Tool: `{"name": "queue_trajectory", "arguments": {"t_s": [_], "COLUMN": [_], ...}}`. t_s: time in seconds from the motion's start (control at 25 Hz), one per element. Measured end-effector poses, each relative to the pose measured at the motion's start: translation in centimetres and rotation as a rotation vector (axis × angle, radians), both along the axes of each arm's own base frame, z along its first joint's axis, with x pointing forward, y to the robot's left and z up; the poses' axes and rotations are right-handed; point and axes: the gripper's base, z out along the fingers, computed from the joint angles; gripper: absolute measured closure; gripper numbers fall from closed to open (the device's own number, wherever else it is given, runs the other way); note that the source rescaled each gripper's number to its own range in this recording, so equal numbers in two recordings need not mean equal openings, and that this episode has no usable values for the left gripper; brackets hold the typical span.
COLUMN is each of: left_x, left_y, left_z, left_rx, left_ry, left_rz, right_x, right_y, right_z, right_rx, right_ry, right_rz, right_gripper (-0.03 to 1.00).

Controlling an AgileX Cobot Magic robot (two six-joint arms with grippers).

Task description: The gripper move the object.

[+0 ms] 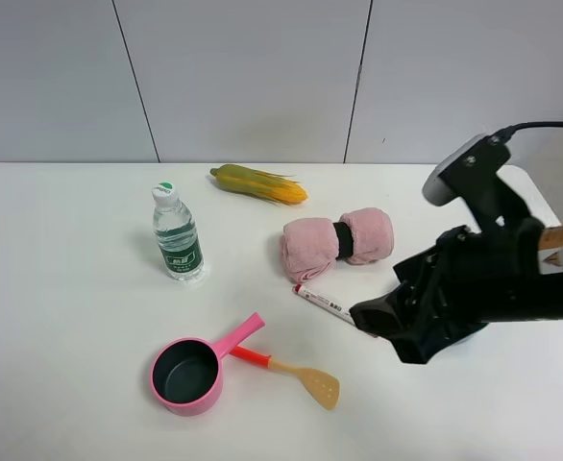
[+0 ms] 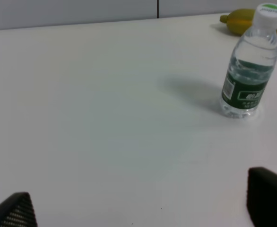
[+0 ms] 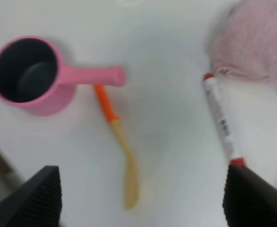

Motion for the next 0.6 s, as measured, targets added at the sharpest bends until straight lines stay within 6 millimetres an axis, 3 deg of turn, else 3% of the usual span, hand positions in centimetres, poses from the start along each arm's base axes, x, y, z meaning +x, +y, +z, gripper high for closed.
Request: {"name": "queue_trajectory", "arguments": {"t_s": [0.24, 0.6], "left_x": [0.0, 0.0], "left_y": [0.0, 0.0], "left_z": [0.0, 0.0], "left_rx": [0.0, 0.0], "left_ry": [0.0, 0.0], "left_rz": [0.0, 0.0], "right_x": [-0.5, 1.0], "right_y": [-0.8, -2.8], "right_z": [6.0, 10.6], "right_rx": [-0.01, -0.192], "right_ry": [0.013, -0.293], "right_rz": [-0.049, -0.106], "right_gripper": [0.33, 0.33]}}
